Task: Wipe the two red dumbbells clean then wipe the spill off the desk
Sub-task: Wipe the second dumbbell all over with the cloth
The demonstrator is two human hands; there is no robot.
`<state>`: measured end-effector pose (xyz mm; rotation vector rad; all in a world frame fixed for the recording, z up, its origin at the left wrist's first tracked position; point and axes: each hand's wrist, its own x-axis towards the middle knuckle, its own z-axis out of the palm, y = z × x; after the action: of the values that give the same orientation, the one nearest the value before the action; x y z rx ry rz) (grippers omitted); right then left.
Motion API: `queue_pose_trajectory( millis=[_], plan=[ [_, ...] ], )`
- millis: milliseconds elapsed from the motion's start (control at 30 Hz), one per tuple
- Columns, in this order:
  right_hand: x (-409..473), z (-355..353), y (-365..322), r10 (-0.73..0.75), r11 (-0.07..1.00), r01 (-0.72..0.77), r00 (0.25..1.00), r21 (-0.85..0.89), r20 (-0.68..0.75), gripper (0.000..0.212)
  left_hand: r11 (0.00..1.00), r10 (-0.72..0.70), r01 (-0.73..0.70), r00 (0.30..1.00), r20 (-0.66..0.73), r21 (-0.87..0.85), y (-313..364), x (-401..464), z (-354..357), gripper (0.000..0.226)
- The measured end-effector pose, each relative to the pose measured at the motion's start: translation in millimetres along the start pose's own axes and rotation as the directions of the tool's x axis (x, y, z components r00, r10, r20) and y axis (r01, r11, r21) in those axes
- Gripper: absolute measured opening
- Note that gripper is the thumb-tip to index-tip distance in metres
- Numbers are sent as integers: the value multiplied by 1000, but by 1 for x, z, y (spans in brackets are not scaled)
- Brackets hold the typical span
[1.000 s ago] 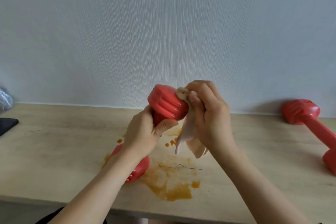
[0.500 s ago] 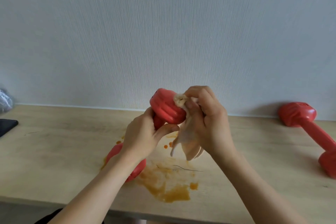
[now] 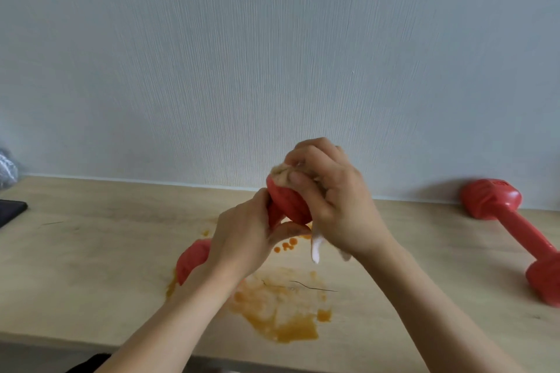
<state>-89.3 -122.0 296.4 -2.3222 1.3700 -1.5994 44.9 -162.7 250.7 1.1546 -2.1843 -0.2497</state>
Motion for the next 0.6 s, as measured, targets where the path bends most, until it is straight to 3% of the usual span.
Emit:
queue_pose_trajectory(
  millis=[133,200,300,467,600],
  plan=[
    [3,-10,29,355,903,-371,928,216,111,11,999,50,-50,998,-30,-3,2,-3,5,81],
    [1,-12,38,426,847,-447,894,287,135,10,995,99,-99,994,-40,-10,3,-4,7,83],
    [-2,-17,28,306,890,-314,949,330,80,9,997,82,-82,997,-8,-17,8,-2,7,88],
    [2,-24,10,-11,996,5,997,89,70,10,999,25,-25,1000,6,-40,11,0,9,83],
    [2,-23,20,98,970,-117,990,214,99,11,994,103,-108,988,-119,-36,8,-2,13,92]
  ],
)
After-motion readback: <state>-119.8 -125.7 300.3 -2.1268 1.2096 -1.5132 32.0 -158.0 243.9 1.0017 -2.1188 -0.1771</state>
